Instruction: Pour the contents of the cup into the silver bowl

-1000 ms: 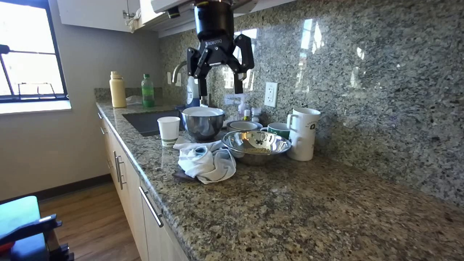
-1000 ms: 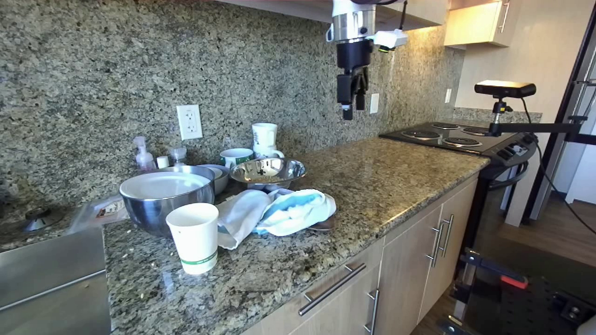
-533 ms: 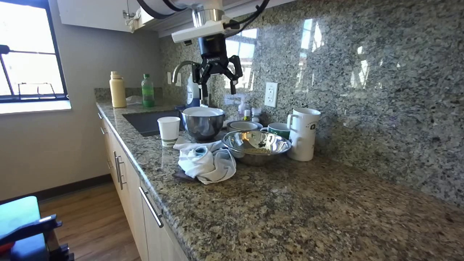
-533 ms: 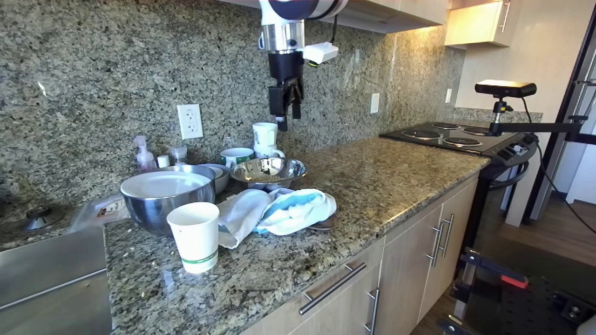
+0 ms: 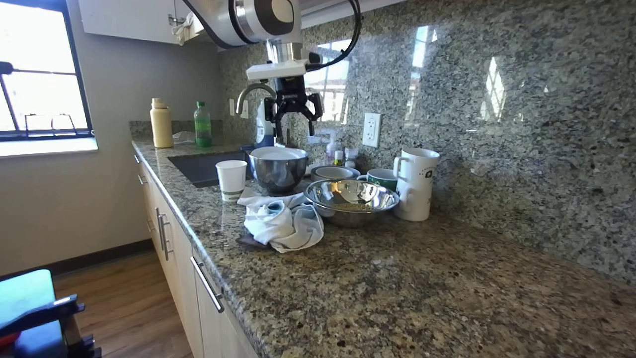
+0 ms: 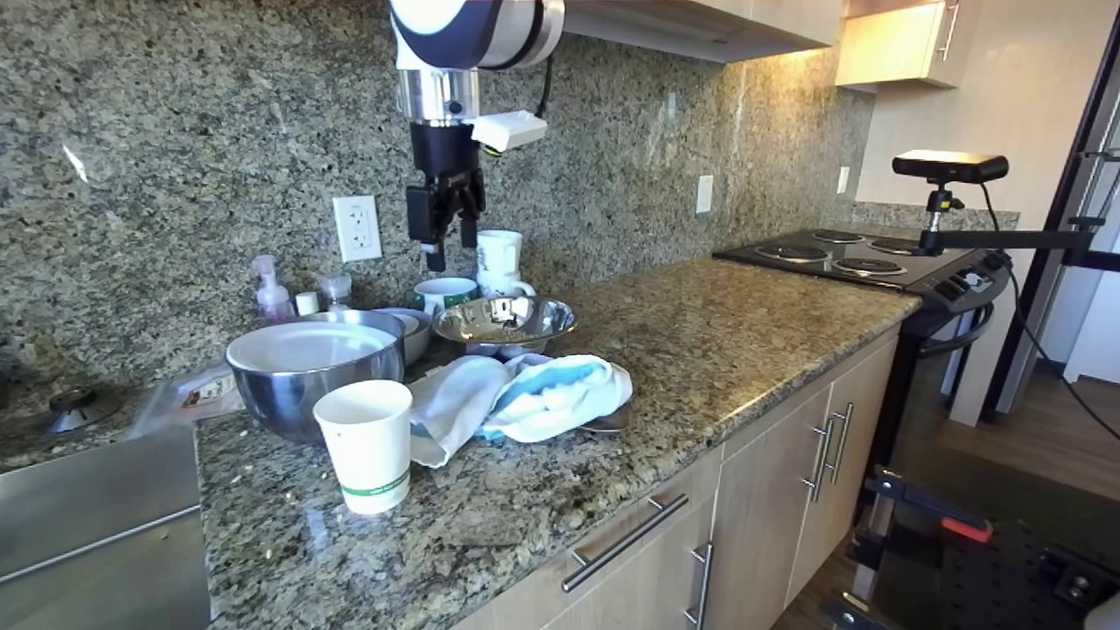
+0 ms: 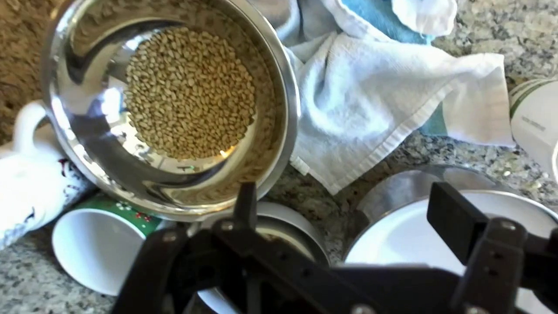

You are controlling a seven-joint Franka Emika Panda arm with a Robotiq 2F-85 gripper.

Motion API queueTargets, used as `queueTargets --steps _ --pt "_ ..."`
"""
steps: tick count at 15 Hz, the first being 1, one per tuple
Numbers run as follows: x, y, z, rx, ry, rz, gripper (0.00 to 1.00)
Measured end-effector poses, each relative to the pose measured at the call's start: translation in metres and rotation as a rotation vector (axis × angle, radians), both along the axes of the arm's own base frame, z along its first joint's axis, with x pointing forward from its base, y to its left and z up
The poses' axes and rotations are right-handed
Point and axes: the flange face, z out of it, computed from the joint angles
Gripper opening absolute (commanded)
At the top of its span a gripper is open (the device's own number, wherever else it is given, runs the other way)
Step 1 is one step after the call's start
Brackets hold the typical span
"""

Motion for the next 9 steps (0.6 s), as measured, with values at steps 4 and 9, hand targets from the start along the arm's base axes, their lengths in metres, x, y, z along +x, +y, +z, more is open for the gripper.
queueTargets --steps 4,9 --pt "0.013 0.038 -0.011 0.064 0.024 0.058 1.0" --pt "0.018 0.069 -0.028 0.12 0.132 0.13 1.0"
